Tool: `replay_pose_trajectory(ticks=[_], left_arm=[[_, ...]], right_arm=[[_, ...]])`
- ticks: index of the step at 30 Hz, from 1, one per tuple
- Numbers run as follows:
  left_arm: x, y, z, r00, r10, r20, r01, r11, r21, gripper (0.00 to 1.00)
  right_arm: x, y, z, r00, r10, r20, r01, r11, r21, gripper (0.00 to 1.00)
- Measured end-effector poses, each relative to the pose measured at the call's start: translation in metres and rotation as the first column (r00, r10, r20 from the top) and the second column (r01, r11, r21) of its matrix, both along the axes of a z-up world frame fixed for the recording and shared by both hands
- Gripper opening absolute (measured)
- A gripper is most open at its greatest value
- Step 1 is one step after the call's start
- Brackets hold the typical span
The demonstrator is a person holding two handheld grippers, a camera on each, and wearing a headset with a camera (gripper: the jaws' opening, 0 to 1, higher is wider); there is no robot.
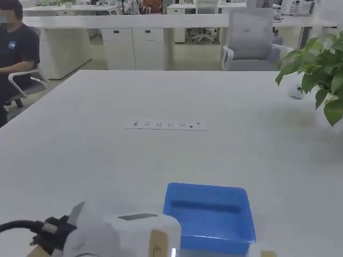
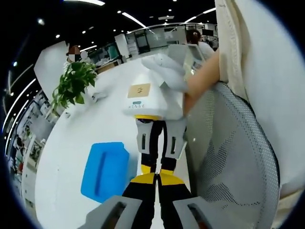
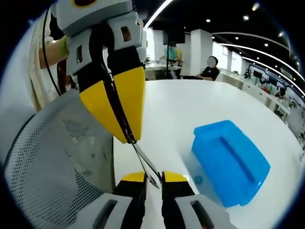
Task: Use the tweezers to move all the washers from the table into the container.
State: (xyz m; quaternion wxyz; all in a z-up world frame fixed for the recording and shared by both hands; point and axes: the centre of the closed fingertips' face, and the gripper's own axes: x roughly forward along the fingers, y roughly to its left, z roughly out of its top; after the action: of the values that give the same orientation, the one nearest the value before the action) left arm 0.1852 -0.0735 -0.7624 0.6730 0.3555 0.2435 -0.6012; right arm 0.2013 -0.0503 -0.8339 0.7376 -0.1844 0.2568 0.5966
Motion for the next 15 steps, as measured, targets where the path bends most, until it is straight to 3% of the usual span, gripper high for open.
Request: replay_pose_trajectory(ticks=[7,12,15], left_arm=[[0.0052,0.0046,-0.0059,0.999,-0.034,-0.026,0.035,0.998,0.051,0.0],[0.0074,0.007,-0.01,0.998,-0.027,-0.057,0.031,0.998,0.063,0.0],[0.0104,0.0072,-0.0089,0.998,-0.032,-0.051,0.035,0.997,0.066,0.0]], right_arm=[[0.001,0.0078,-0.0049,0.999,0.022,0.03,-0.021,1.0,-0.016,0.07],[0.0027,0.0066,-0.0096,0.999,0.021,0.026,-0.02,0.999,-0.028,0.07],[0.0062,0.0063,-0.0084,1.0,0.01,0.024,-0.009,1.0,-0.027,0.07]])
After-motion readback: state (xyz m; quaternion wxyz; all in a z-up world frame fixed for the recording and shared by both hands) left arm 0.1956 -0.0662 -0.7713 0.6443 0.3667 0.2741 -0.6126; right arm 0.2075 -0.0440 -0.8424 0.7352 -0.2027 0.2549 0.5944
